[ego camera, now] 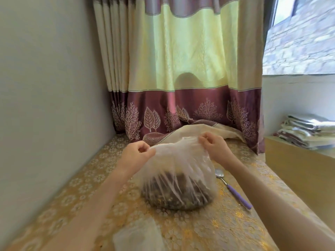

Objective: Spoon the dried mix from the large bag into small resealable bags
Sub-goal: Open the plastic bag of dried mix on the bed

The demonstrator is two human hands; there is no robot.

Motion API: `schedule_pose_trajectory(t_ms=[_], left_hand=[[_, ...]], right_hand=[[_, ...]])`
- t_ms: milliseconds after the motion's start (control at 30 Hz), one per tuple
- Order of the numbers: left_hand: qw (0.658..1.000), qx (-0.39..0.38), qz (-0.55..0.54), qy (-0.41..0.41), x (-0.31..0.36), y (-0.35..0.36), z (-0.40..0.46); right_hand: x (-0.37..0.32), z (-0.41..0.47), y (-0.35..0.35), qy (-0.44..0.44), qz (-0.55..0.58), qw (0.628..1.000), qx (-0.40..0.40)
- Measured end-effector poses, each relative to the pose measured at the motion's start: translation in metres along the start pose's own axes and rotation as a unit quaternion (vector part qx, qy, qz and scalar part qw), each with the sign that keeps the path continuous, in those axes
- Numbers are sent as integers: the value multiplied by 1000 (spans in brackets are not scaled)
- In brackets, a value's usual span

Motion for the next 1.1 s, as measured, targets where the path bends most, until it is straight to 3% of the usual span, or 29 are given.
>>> schedule_pose_trajectory(t_ms=[167,233,333,467,567,633,733,800,867,967,1033,1100], left_hand=[[1000,-11,14,-18,1,-1,-7],[999,-28,-16,-18,8,2,-4],[997,-52,-62,0,21,10,-1],[996,-72,-2,43,25,20,-5],[996,-6,43,73,24,14,-3],[996,54,31,67,22,6,2],[994,98,-56,-8,8,-9,11],[986,101,-120,-62,-4,-17,14],[980,96,-138,-103,-15,-23,16],[956,66,-251,-135,-20,-24,15],[919,27,-364,-152,-16,-21,13],[884,-15,-437,-163,-9,-18,11]], right_hand=[[-6,-9,-5,2,-70,996,59],[-20,-19,1,-45,-73,993,83],[-39,-35,19,-170,-164,972,15],[-34,-38,24,-186,-266,944,-60],[-32,-32,9,-218,-241,944,-57],[-30,-27,-5,-179,-162,970,-11],[-15,-19,-29,-22,72,996,55],[1,-17,-38,86,233,968,44],[15,-19,-40,145,300,942,44],[23,-24,-37,167,312,931,88],[18,-25,-37,151,213,952,162],[-2,-28,-34,68,91,969,219]])
Point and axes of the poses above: each hand's wrist, its own z-axis towards the middle knuckle, its own y-axis out of the palm, x = y × z, the point moved 2 cm from there along z, towards the middle knuckle, and after that the axes turned 12 degrees about -x, right-handed, at the moved point
